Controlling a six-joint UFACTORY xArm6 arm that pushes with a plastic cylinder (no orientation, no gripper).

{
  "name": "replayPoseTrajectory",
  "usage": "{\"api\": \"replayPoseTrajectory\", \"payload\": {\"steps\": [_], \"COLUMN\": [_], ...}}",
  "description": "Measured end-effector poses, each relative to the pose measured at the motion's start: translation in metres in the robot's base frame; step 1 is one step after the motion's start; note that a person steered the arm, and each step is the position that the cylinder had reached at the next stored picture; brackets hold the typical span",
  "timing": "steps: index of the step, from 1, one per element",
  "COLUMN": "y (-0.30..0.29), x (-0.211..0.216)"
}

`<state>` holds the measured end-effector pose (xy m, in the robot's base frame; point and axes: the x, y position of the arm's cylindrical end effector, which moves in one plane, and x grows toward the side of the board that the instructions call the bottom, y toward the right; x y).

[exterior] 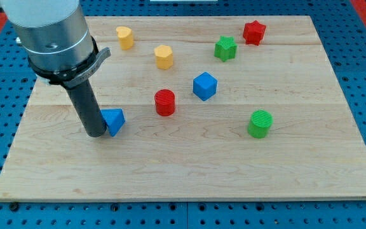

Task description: Move the blue triangle bottom left to the red circle

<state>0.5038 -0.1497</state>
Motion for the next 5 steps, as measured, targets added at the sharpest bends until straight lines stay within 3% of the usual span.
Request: {"api": "replayPoseTrajectory", "payload": {"steps": [3,5], "y": [-0.069,-0.145], "x": [0.033,-0.005]}}
